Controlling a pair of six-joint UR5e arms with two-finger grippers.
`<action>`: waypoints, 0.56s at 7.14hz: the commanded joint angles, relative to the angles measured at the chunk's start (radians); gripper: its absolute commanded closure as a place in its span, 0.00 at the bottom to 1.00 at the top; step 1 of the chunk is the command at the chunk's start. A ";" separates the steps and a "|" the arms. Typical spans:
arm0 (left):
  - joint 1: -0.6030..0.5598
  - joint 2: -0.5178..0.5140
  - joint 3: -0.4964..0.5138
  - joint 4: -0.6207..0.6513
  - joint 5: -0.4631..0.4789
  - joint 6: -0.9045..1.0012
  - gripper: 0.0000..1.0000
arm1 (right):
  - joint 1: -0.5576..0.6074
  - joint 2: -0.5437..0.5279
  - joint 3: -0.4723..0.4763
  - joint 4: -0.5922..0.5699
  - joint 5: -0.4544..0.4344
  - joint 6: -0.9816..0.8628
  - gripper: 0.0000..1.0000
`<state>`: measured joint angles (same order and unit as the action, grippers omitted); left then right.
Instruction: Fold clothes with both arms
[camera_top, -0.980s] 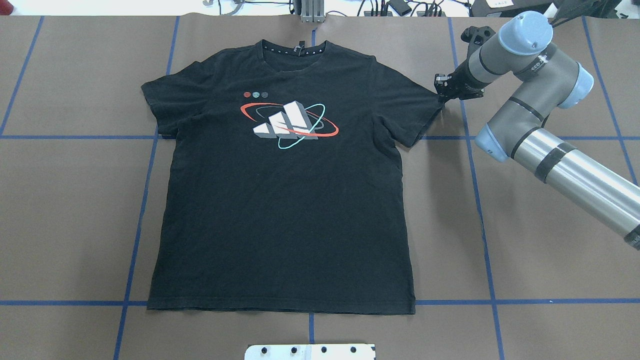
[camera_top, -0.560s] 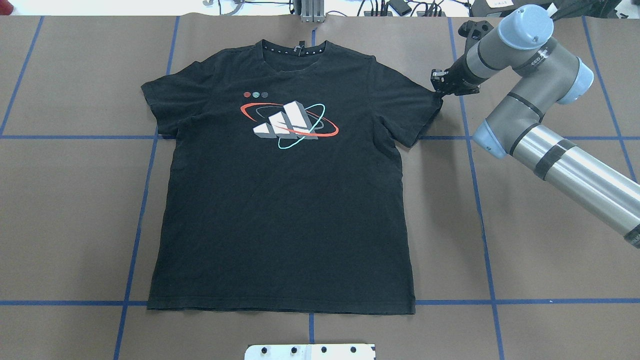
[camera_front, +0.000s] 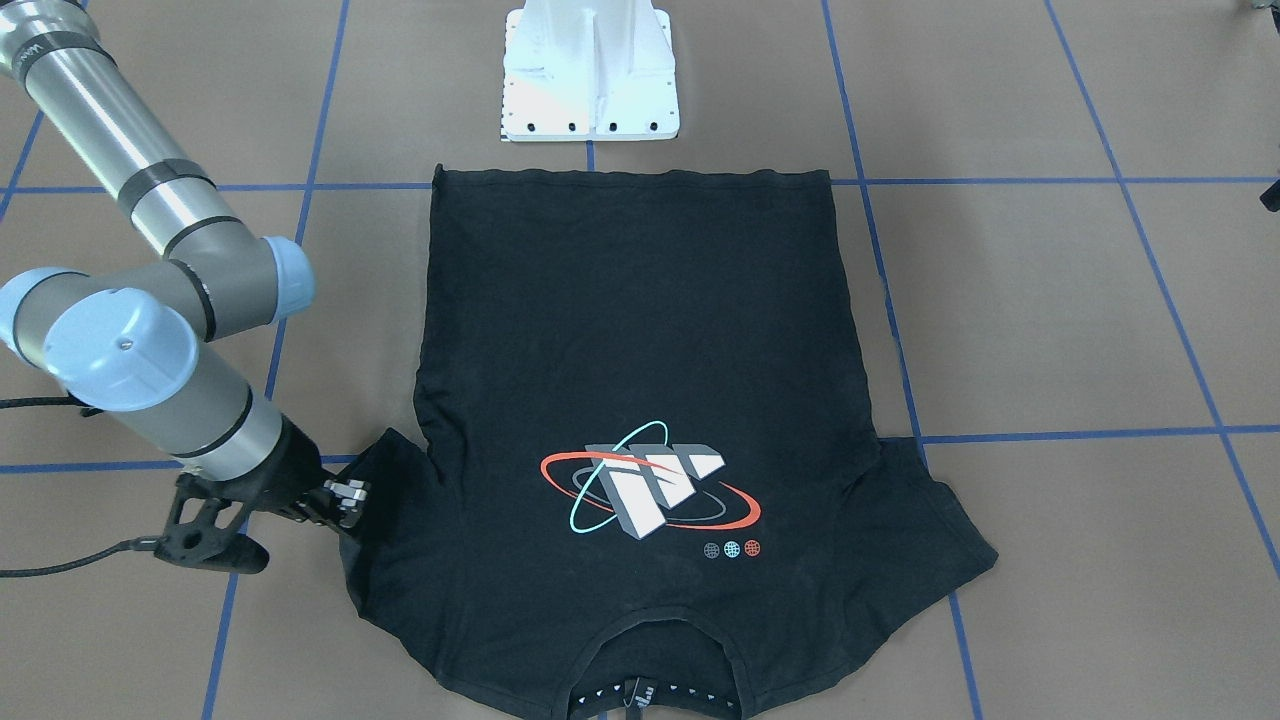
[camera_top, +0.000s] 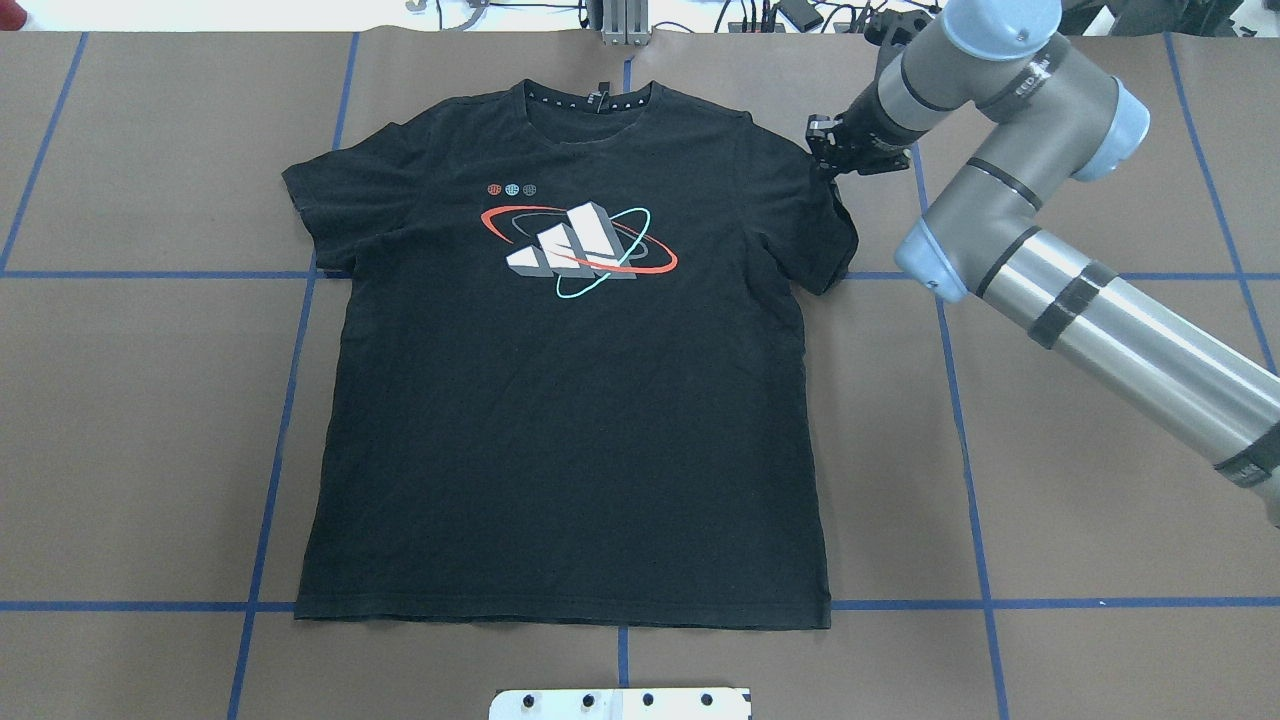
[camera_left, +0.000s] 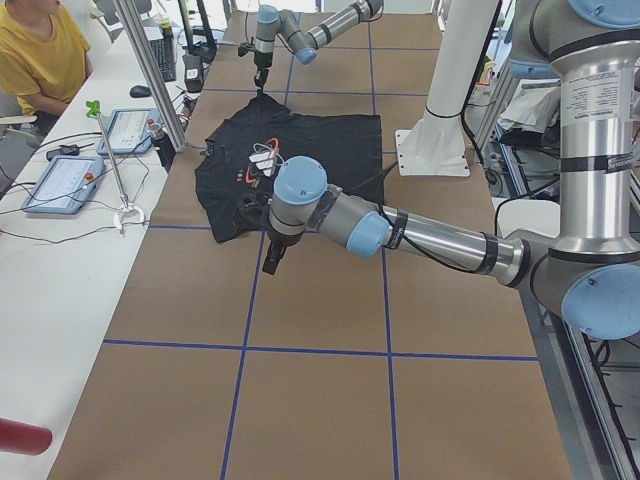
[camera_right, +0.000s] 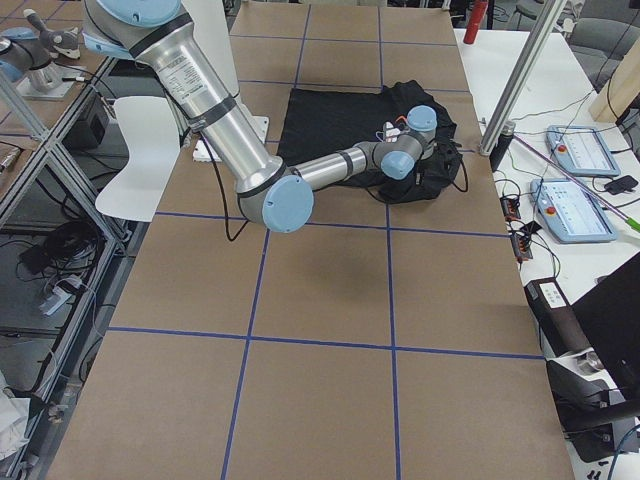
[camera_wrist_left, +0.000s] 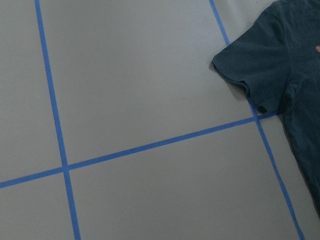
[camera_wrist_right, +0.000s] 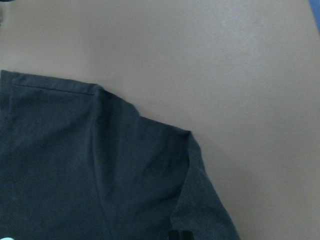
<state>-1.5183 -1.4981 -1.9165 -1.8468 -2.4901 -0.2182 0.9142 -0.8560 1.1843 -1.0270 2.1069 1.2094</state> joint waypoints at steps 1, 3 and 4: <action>0.001 -0.011 0.004 0.000 0.000 -0.021 0.00 | -0.041 0.127 -0.052 -0.057 -0.018 0.077 1.00; 0.001 -0.013 -0.003 0.000 0.002 -0.023 0.00 | -0.080 0.225 -0.170 -0.050 -0.071 0.098 1.00; 0.001 -0.013 -0.003 0.000 0.005 -0.023 0.00 | -0.083 0.232 -0.179 -0.051 -0.076 0.099 1.00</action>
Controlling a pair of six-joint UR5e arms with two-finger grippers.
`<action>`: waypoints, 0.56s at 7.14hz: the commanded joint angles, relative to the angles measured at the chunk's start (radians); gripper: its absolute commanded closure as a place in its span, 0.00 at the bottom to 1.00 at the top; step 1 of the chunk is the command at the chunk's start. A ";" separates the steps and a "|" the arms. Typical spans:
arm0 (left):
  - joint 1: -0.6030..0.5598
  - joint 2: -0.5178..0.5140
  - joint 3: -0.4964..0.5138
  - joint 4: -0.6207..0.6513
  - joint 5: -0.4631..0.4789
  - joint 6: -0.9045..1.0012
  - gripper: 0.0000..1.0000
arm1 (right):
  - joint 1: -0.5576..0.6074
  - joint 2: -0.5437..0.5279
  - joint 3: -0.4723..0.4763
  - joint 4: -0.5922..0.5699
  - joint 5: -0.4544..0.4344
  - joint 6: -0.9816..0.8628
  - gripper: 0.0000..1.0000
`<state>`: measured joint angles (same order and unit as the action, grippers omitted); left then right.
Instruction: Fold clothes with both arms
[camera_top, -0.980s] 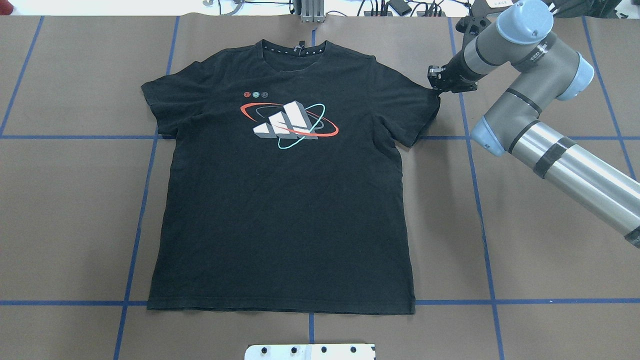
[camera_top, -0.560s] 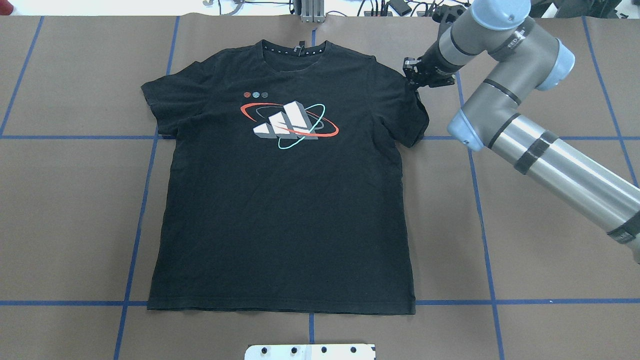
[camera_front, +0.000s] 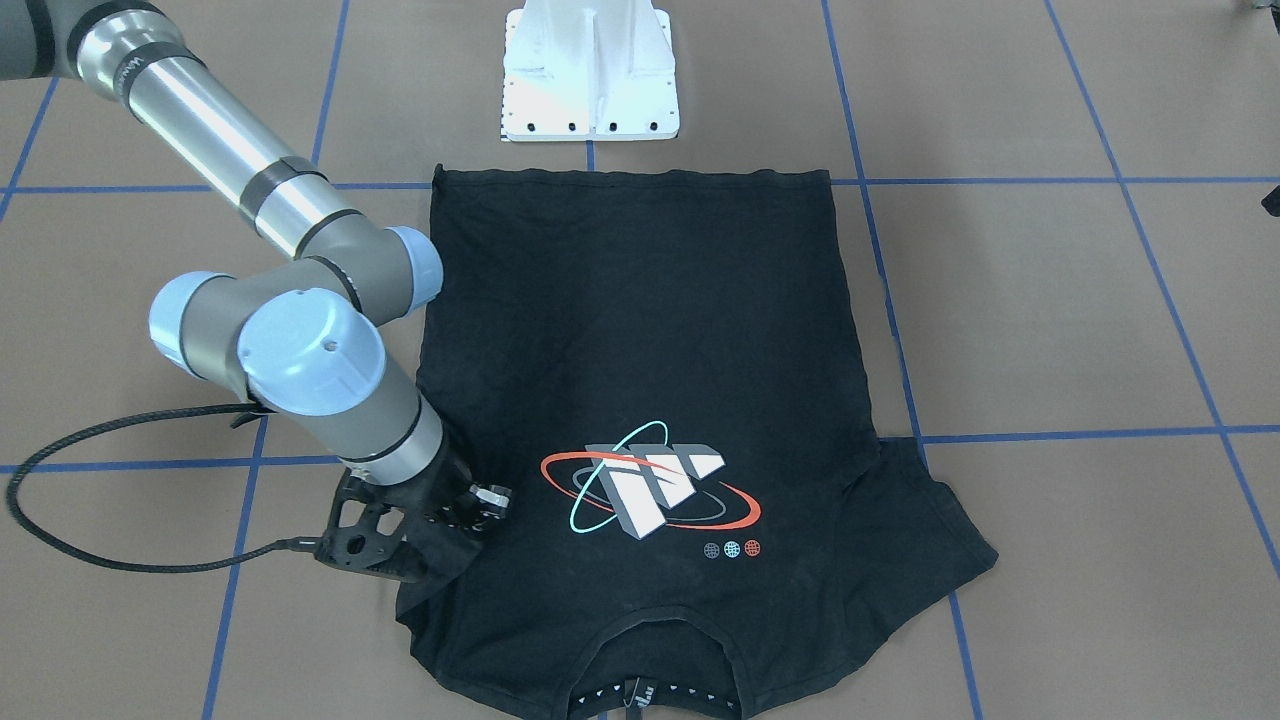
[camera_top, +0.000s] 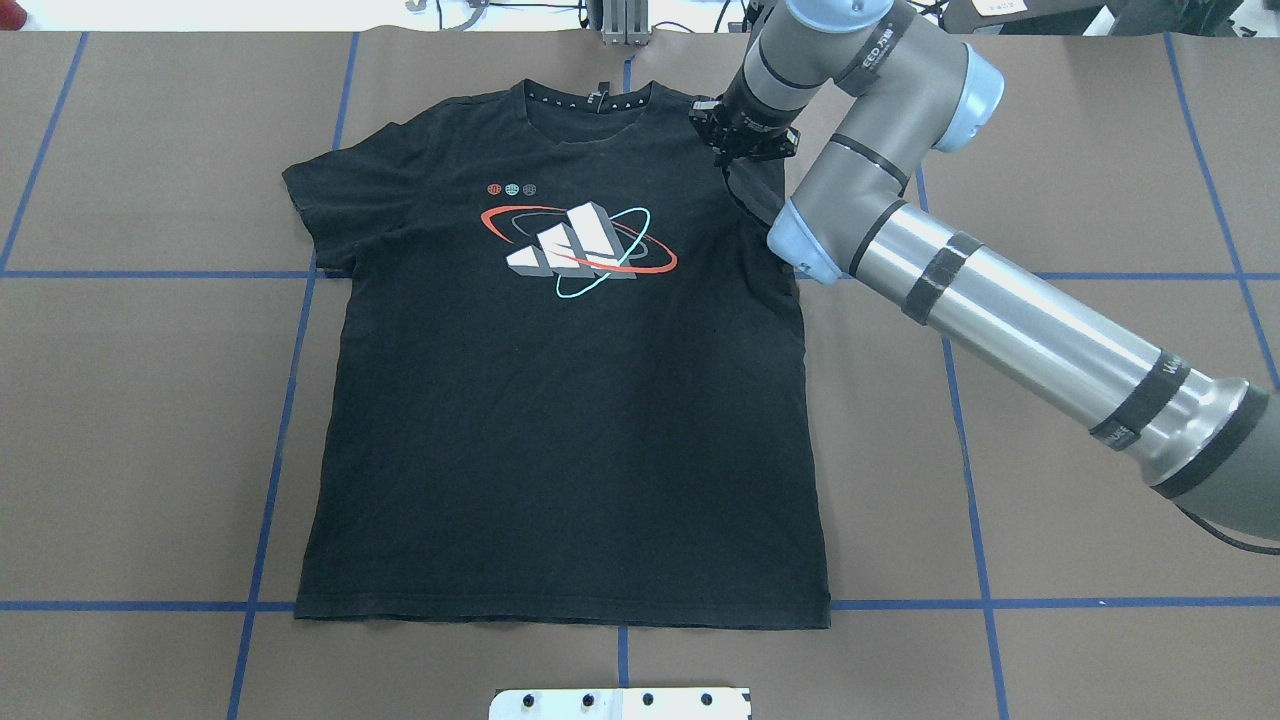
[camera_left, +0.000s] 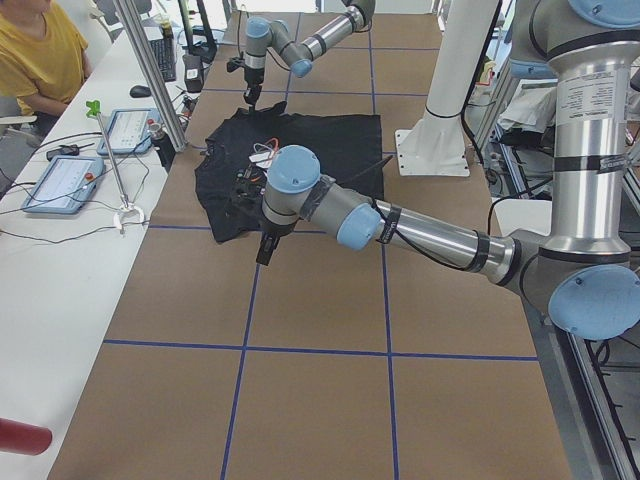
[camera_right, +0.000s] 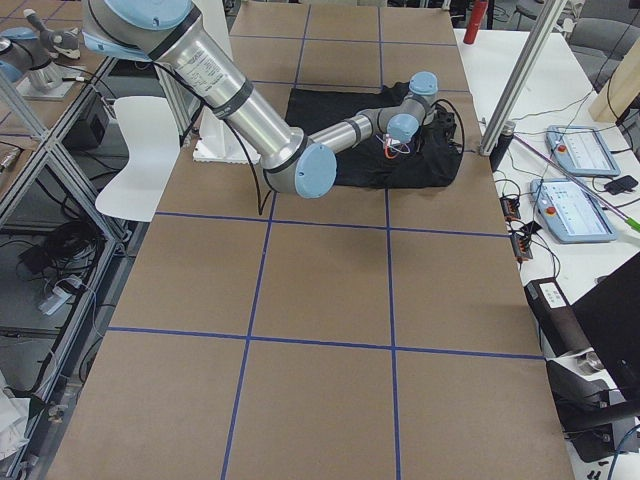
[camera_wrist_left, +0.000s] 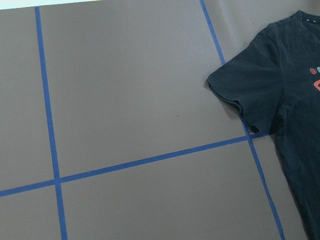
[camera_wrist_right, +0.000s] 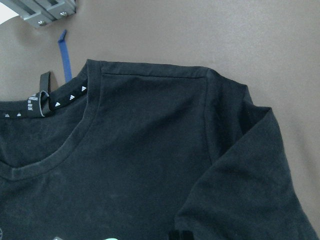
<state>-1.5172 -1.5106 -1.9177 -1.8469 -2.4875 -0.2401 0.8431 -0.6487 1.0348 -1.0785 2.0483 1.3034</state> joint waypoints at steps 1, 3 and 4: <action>0.000 0.000 -0.001 -0.003 0.002 -0.001 0.00 | -0.024 0.059 -0.074 -0.001 -0.042 0.007 1.00; 0.000 0.000 -0.001 -0.003 0.002 -0.001 0.00 | -0.045 0.093 -0.121 -0.001 -0.066 0.007 1.00; 0.000 0.000 -0.001 -0.003 0.001 -0.001 0.00 | -0.056 0.095 -0.121 -0.001 -0.083 0.007 1.00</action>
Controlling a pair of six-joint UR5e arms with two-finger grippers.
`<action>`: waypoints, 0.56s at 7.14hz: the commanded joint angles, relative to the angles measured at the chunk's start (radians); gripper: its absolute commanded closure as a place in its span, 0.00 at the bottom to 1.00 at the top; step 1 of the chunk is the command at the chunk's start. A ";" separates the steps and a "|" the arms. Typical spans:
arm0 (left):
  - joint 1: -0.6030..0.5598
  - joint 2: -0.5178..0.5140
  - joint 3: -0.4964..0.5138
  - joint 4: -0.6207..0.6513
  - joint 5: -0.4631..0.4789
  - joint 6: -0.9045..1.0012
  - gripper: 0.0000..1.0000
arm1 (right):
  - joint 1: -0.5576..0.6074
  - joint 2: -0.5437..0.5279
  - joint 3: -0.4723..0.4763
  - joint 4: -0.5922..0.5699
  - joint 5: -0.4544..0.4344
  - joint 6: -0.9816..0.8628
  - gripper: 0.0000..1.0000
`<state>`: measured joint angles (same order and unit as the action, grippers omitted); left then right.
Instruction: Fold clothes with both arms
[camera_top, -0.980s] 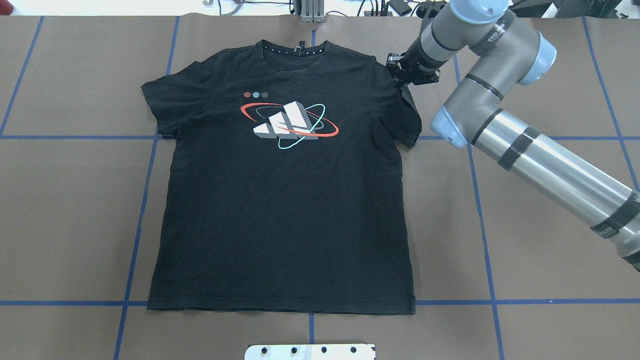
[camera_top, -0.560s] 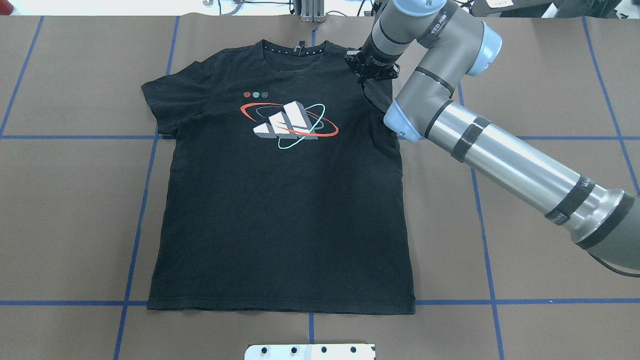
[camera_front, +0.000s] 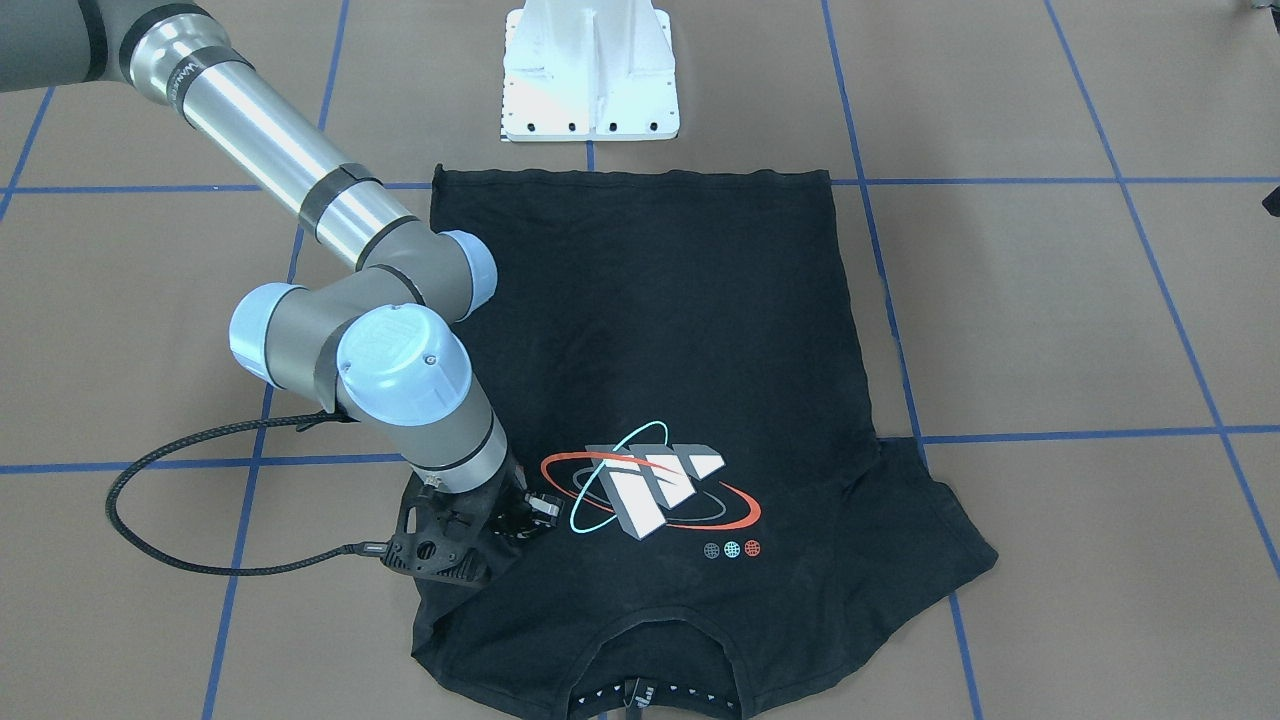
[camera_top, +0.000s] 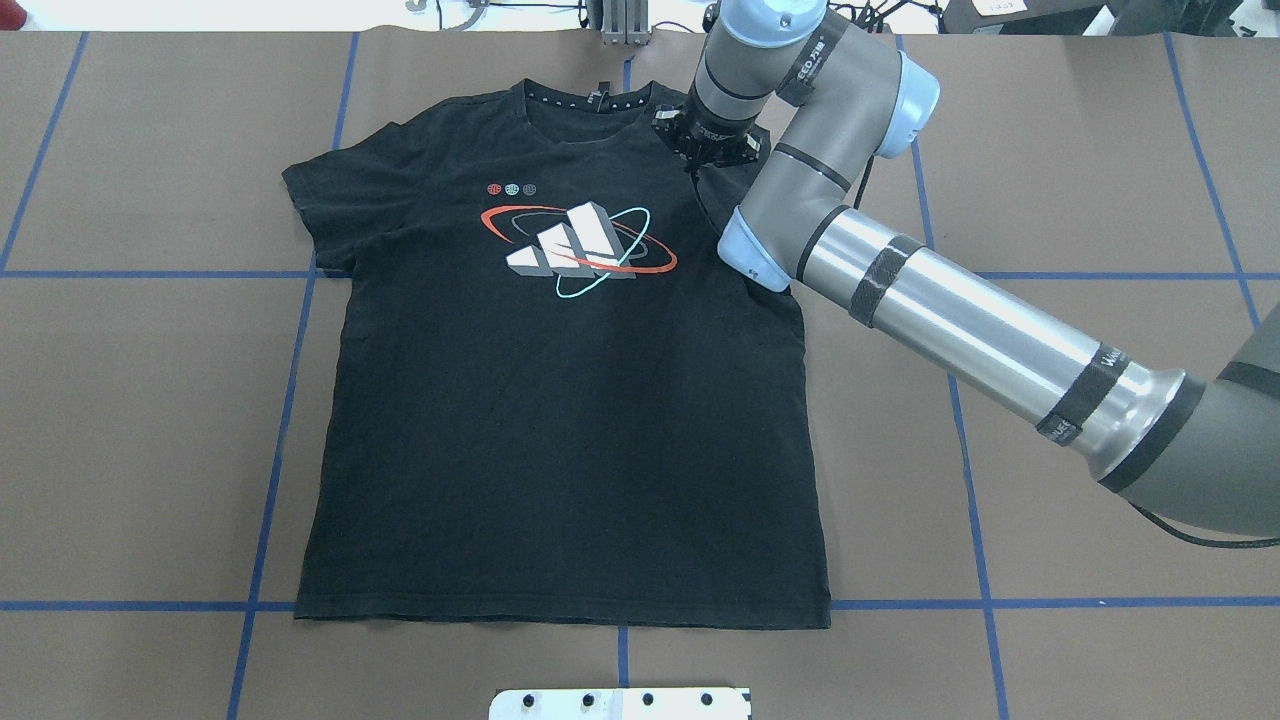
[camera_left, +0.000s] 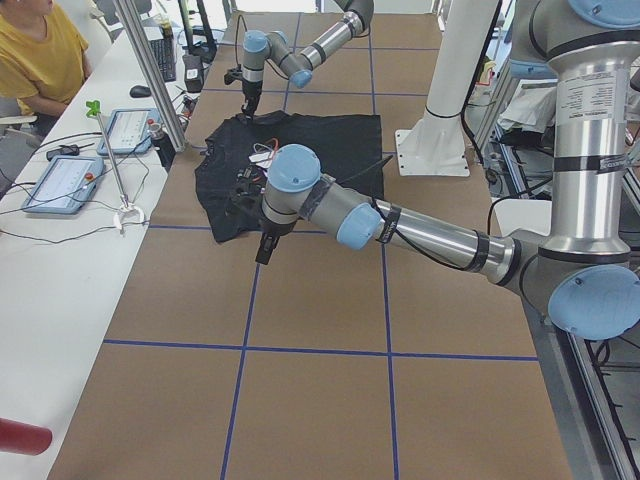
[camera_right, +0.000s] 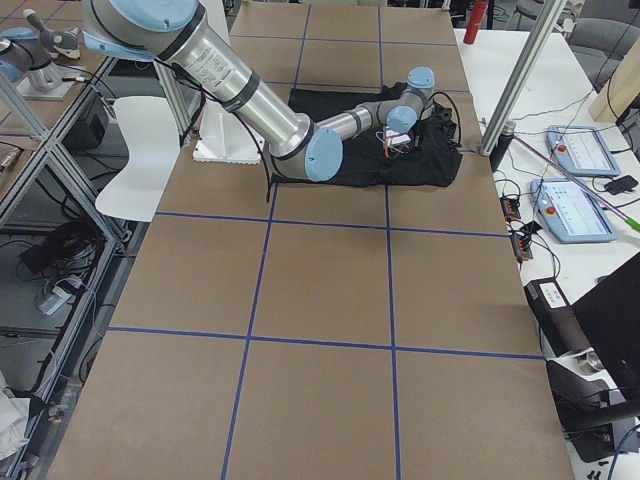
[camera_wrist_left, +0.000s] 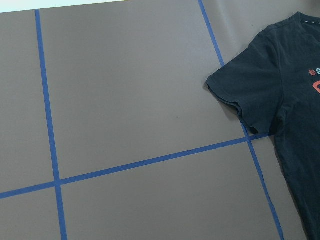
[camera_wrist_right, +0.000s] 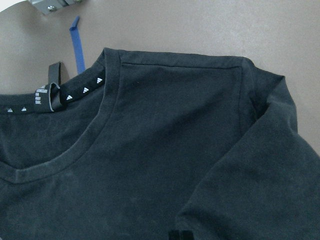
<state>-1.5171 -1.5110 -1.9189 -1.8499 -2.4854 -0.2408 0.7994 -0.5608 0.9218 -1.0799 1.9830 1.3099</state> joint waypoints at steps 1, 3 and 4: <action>0.000 0.000 0.000 0.000 -0.001 0.000 0.00 | -0.015 0.007 -0.008 0.000 -0.021 0.000 1.00; 0.000 -0.002 0.000 0.000 -0.003 -0.002 0.00 | -0.022 0.005 -0.014 0.001 -0.030 0.000 0.18; 0.000 -0.002 0.000 -0.002 -0.006 -0.002 0.00 | -0.022 0.010 -0.014 0.001 -0.030 -0.001 0.00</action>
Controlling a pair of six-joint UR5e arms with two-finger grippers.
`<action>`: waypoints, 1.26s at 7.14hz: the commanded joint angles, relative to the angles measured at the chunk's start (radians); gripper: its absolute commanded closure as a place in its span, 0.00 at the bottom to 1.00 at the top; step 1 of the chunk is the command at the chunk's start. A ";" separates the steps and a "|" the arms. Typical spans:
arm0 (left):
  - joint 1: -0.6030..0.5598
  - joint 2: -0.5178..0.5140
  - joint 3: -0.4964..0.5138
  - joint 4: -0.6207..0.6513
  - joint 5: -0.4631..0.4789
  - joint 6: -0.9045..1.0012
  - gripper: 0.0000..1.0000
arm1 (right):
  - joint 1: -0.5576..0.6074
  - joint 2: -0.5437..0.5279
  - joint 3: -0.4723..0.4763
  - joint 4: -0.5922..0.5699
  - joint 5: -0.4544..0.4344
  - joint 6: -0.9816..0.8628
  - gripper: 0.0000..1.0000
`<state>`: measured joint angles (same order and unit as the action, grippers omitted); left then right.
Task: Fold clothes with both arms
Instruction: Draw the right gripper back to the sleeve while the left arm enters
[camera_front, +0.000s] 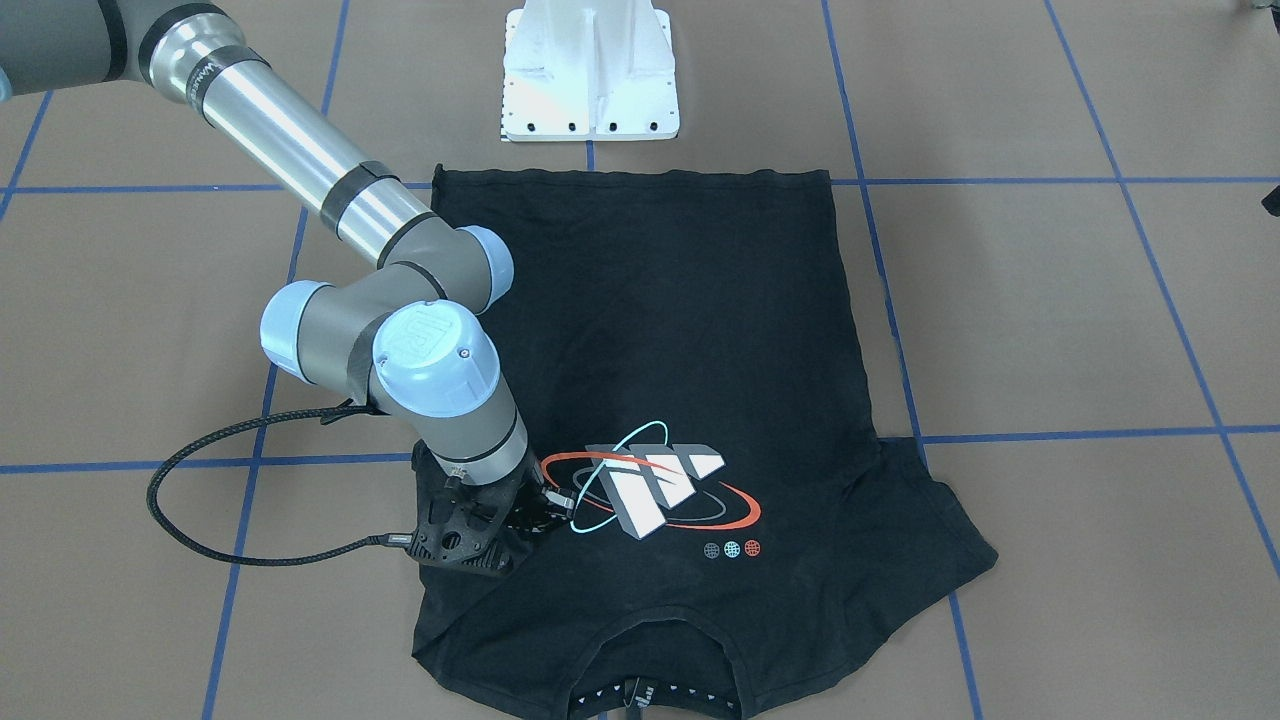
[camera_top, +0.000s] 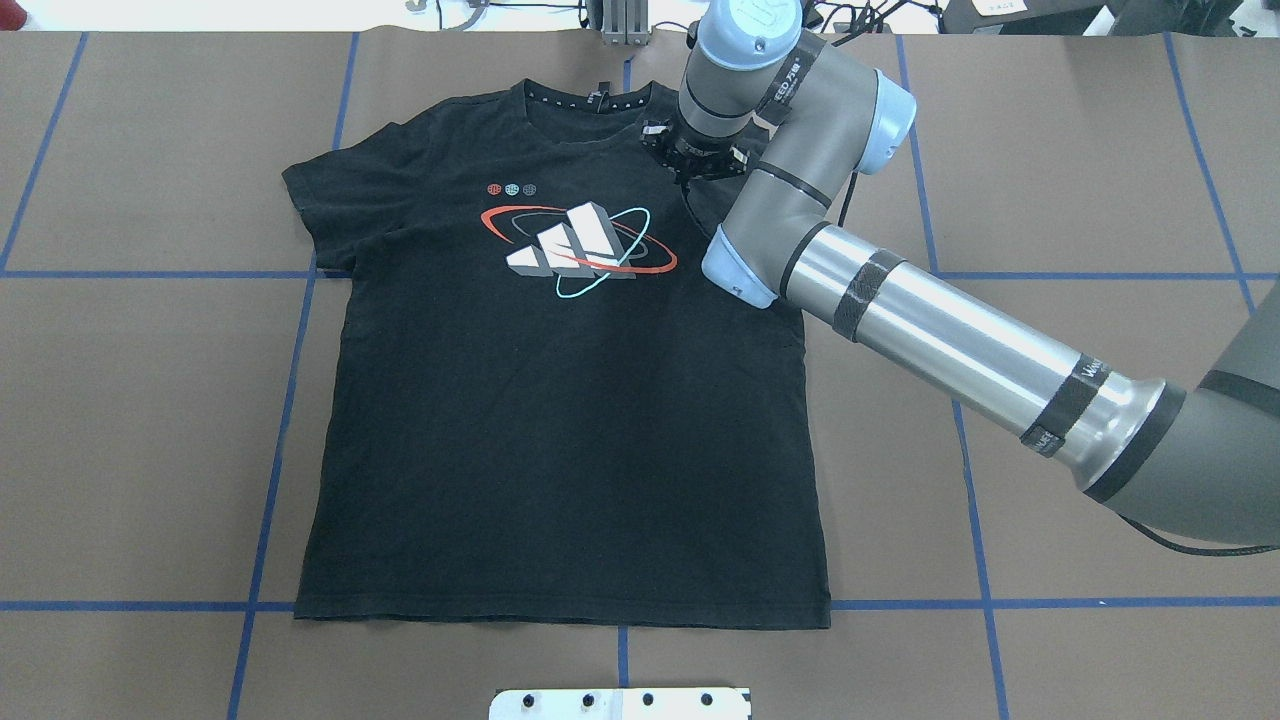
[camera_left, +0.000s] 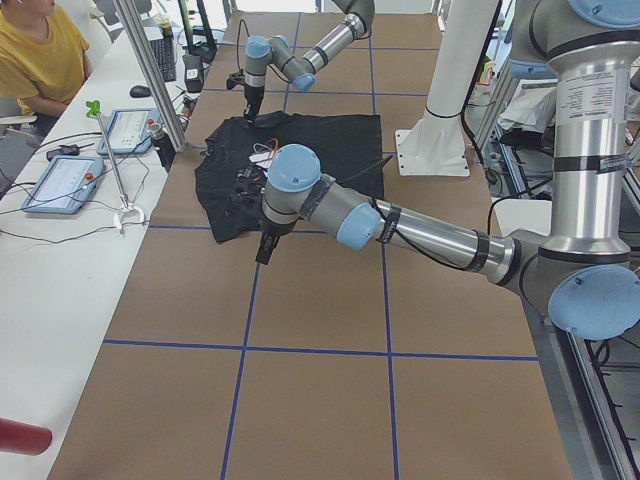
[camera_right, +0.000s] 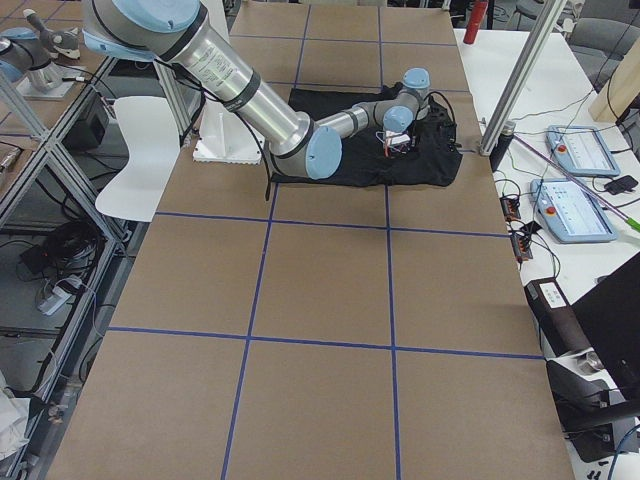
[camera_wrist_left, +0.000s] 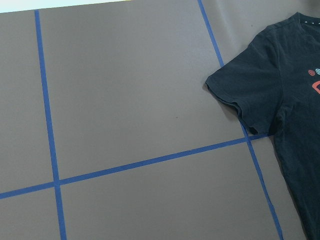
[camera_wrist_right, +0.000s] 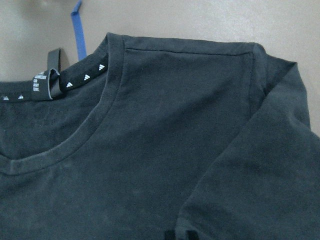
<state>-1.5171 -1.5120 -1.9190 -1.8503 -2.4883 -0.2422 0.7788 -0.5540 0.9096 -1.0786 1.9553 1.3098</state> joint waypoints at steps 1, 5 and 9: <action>0.003 -0.022 0.011 -0.003 -0.003 -0.006 0.00 | 0.000 0.020 0.002 0.000 0.003 0.002 0.00; 0.184 -0.368 0.232 -0.016 0.011 -0.178 0.00 | 0.040 -0.180 0.396 -0.098 0.214 0.032 0.00; 0.258 -0.413 0.606 -0.381 0.123 -0.178 0.00 | 0.051 -0.481 0.745 -0.096 0.310 0.029 0.00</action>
<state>-1.2701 -1.9427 -1.3859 -2.1439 -2.3714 -0.4205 0.8245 -0.9385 1.5472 -1.1761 2.2413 1.3417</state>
